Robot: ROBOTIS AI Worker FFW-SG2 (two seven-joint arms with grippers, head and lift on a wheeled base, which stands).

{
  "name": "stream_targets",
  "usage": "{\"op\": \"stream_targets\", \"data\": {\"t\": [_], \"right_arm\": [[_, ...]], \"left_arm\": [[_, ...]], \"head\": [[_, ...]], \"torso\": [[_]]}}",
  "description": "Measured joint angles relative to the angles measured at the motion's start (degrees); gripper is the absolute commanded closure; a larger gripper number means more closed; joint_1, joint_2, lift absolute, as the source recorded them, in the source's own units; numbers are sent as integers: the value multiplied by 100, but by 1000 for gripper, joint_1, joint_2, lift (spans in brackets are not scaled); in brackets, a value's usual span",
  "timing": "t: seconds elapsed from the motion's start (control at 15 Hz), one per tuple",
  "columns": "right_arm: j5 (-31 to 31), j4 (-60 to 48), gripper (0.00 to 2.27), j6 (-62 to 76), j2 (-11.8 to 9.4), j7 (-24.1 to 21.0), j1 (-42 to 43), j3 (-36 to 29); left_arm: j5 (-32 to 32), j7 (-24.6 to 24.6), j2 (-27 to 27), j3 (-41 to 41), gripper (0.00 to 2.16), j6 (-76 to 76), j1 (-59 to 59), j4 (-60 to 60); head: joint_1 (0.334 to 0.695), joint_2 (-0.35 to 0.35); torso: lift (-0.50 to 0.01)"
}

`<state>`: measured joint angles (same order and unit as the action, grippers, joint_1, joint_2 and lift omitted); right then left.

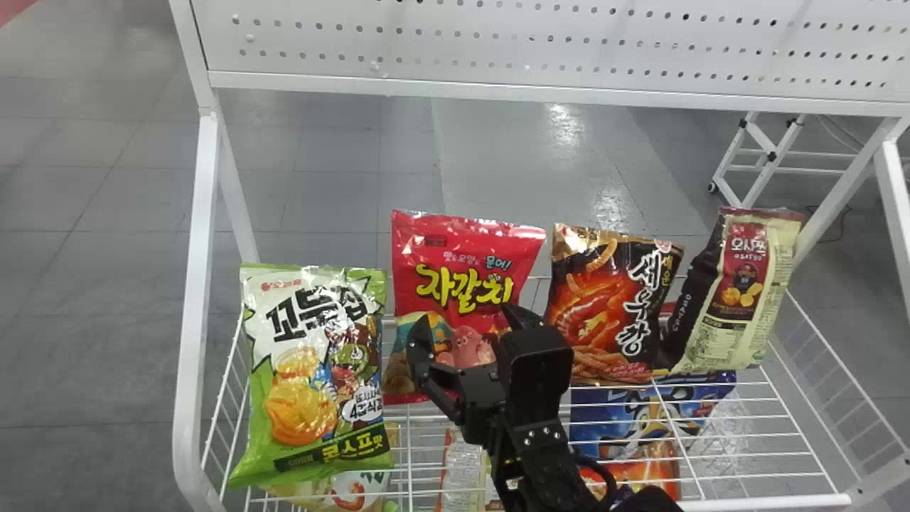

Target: Hold basket handle with left hand then pick Jagalchi snack with right hand and place into basket

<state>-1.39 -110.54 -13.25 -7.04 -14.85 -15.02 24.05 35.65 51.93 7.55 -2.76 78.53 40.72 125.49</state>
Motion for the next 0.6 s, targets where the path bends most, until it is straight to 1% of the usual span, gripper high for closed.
{"op": "stream_targets", "data": {"t": [0.13,0.2,0.27,0.33,0.4,0.47,0.53,0.6], "right_arm": [[10,75,97,-89,9,0,138,51],[14,98,137,-131,9,0,185,59],[18,134,194,-186,10,0,240,63],[20,173,319,-245,9,0,288,63],[21,224,633,-317,6,12,342,57],[11,260,1106,-373,3,32,380,48],[-11,282,1625,-425,-3,65,405,36],[-38,282,1767,-458,-10,79,407,26]], "left_arm": [[-27,-28,-3,48,1396,-1,-34,-24],[-31,-49,-4,68,1396,0,-52,-35],[-36,-74,-6,89,1396,0,-73,-42],[-38,-96,-7,105,1396,0,-88,-48],[-39,-110,-8,119,1396,0,-98,-54],[-39,-114,-8,124,1396,0,-103,-55],[-39,-127,-8,126,1396,1,-107,-55],[-40,-131,-8,126,1396,1,-108,-55]], "head": [[695,-101],[695,-101],[695,-102],[695,-105],[695,-107],[695,-109],[695,-110],[695,-111]], "torso": [[-10],[-10],[-10],[-10],[-10],[-10],[-10],[-10]]}}
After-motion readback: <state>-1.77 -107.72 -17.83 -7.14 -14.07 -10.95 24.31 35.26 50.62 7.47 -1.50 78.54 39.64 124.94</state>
